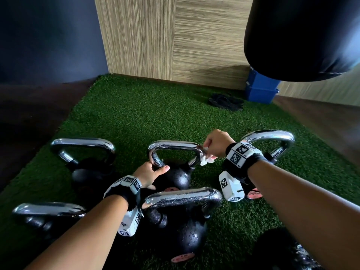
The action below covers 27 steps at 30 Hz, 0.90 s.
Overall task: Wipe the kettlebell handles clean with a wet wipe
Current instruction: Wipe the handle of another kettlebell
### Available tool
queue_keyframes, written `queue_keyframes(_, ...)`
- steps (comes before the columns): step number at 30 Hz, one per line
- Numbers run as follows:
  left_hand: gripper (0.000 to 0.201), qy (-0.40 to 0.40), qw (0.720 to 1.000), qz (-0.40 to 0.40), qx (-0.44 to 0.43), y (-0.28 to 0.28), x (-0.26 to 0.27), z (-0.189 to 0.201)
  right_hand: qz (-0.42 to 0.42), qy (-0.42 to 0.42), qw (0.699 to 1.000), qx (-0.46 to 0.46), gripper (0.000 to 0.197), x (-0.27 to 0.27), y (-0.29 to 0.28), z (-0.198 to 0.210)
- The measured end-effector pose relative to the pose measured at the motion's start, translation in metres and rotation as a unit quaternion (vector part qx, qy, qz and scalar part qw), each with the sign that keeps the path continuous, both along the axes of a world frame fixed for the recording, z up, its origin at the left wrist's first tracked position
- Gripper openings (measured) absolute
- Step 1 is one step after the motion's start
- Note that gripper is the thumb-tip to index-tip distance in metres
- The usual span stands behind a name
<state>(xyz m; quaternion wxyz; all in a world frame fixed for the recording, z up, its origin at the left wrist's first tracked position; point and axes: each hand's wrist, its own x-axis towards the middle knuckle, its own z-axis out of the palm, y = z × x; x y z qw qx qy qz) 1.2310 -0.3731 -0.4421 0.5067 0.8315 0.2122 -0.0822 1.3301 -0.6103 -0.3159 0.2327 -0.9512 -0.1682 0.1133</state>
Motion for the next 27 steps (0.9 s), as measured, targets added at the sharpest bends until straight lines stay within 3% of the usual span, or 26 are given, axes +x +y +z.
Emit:
queue_keyframes(4,0.077,0.029,0.999,0.009,0.011,-0.002,0.0,0.002,-0.005,0.029,1.0,0.007,0.012,0.006,0.0,-0.007)
queue_keyframes(8,0.054,0.036,0.999,-0.023,0.0,0.001,-0.001,0.011,-0.001,0.109,0.994,0.021,0.026,0.0,0.004,-0.031)
queue_keyframes(10,0.042,0.046,0.998,-0.044,-0.027,0.005,-0.002,0.011,0.003,0.121,0.992,0.048,0.023,-0.003,0.005,-0.039)
queue_keyframes(12,0.048,0.062,0.996,-0.054,-0.036,0.011,-0.005,0.014,0.011,0.115,0.992,0.049,0.023,-0.005,0.003,-0.039)
queue_keyframes(15,0.048,0.049,0.997,-0.02,0.063,0.029,-0.007,0.035,0.039,0.076,0.996,-0.013,0.026,-0.003,-0.001,-0.027)
queue_keyframes(18,0.035,-0.045,0.983,0.087,0.158,0.044,-0.01,0.075,0.046,0.035,0.993,-0.102,0.027,-0.002,-0.01,0.009)
queue_keyframes(20,0.026,-0.146,0.976,0.141,0.084,0.041,-0.012,0.106,0.037,0.002,0.996,-0.085,0.026,-0.004,-0.013,0.036)
queue_keyframes(22,0.023,-0.2,0.97,0.138,-0.027,0.03,-0.011,0.136,0.031,-0.042,0.999,0.014,0.022,-0.005,-0.011,0.061)
queue_keyframes(25,0.029,-0.18,0.97,0.052,-0.154,0.01,-0.011,0.173,0.066,-0.04,0.984,0.16,0.026,-0.015,0.001,0.089)
queue_keyframes(27,0.032,-0.158,0.965,0.005,-0.209,-0.001,-0.013,0.185,0.096,-0.036,0.974,0.203,0.035,-0.022,0.013,0.097)
